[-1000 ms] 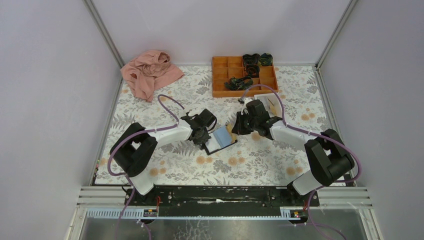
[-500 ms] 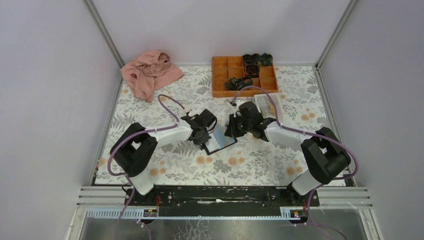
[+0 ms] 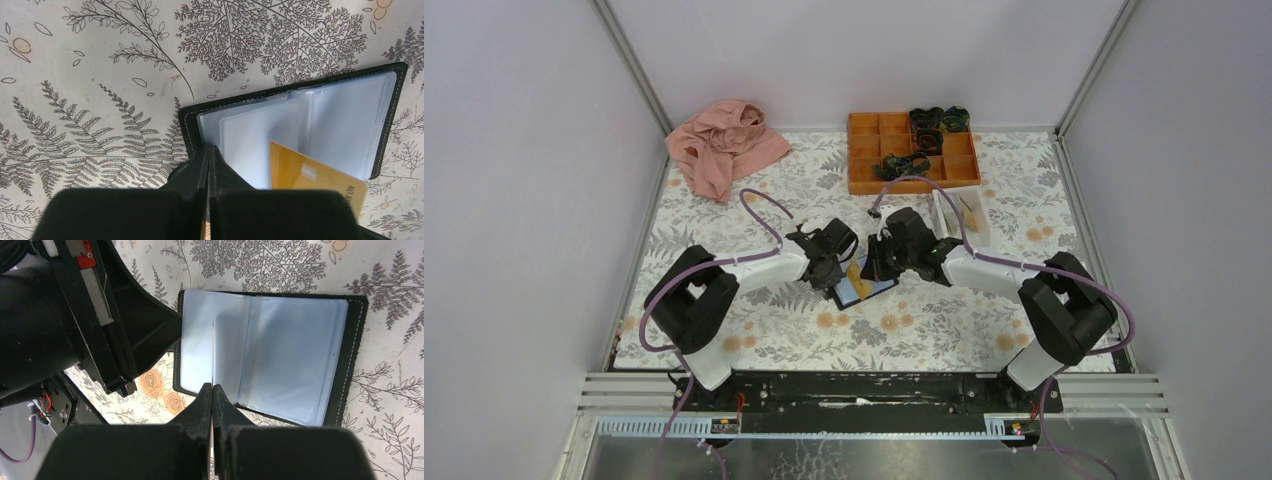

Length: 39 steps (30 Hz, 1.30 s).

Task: Put the credit cards into the card holder
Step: Insert the credit card into the card holder.

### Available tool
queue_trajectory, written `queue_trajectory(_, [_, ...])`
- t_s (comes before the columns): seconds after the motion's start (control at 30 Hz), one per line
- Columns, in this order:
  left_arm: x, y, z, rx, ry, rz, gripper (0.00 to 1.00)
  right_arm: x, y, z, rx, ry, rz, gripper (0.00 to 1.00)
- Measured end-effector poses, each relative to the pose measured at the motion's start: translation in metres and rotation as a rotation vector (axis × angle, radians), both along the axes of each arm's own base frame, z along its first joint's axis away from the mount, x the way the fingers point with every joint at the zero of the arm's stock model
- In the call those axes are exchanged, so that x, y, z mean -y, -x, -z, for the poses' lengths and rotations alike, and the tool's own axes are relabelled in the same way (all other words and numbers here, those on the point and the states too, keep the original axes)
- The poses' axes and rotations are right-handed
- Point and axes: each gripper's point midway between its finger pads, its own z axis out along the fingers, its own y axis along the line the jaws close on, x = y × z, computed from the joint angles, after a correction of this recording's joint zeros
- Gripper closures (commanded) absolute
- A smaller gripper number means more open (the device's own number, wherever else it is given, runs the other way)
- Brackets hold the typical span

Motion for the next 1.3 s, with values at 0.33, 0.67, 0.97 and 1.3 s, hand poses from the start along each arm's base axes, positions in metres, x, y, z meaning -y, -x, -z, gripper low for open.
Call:
queue_trajectory(0.33, [-0.001,0.0,-0.001,0.005,-0.002,0.0,1.0,0.0,0.002,0.013,-0.016,0.033,0.005,1.0])
queue_trajectory(0.67, [-0.019,0.013,-0.008,-0.016,-0.067,-0.007,1.0,-0.002,0.0,0.023,-0.031,0.038,0.014,1.0])
queue_trajectory(0.97, [-0.012,0.009,-0.023,0.022,-0.015,-0.003,1.0,-0.004,-0.001,0.022,-0.029,0.034,0.015,1.0])
queue_trajectory(1.3, [-0.001,0.004,-0.012,0.014,0.01,0.008,1.0,-0.003,-0.002,0.02,-0.033,0.047,0.019,1.0])
